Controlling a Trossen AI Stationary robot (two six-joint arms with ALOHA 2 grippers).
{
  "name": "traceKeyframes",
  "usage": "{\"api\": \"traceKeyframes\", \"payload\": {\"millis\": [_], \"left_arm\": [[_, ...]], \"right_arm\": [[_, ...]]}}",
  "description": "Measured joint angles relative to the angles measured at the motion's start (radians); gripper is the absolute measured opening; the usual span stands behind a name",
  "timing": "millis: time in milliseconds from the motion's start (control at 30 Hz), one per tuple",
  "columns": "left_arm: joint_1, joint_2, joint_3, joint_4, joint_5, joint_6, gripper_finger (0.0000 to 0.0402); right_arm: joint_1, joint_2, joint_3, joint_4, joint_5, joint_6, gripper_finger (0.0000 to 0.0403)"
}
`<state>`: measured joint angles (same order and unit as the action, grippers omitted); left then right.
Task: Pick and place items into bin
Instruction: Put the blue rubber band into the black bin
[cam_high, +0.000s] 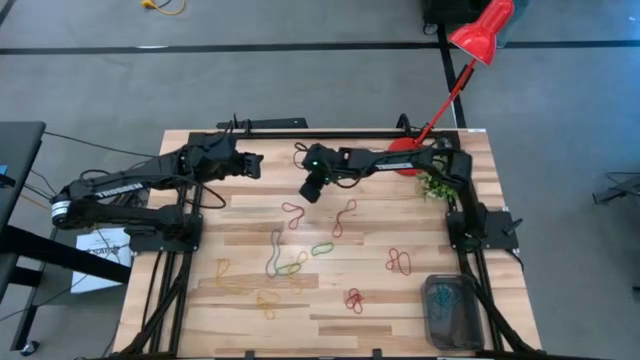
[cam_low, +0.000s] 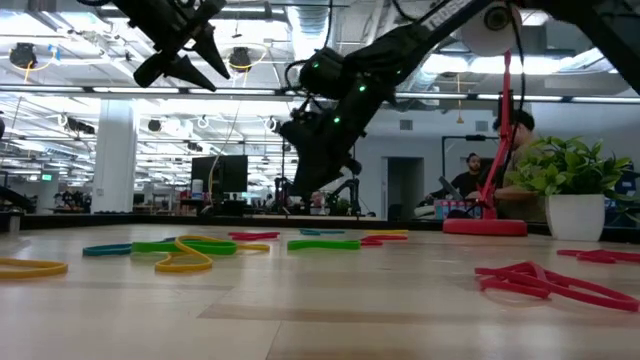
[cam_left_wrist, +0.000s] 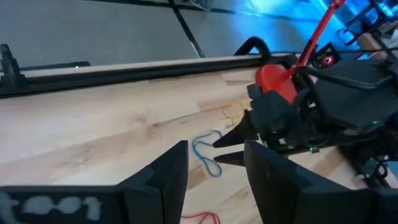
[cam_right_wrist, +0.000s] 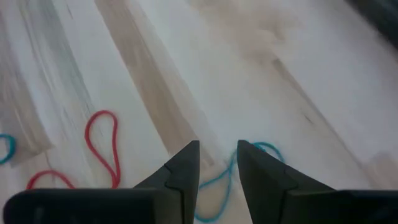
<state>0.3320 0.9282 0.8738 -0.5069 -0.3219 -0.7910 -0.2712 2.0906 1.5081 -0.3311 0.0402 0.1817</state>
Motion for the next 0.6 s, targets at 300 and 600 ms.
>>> {"api": "traceKeyframes", "payload": {"millis": [300,600], "left_arm": [[0.000,0.007,0.000,-0.012,0.001,0.000,0.0146],[0.000,0.007,0.000,-0.026,-0.006,0.000,0.0146]], "right_arm": [[-0.006,0.094,0.082,-0.140,0.073,0.081,0.0102],[0.000,0.094,0.086,-0.146,0.091,0.153,0.0102]]}}
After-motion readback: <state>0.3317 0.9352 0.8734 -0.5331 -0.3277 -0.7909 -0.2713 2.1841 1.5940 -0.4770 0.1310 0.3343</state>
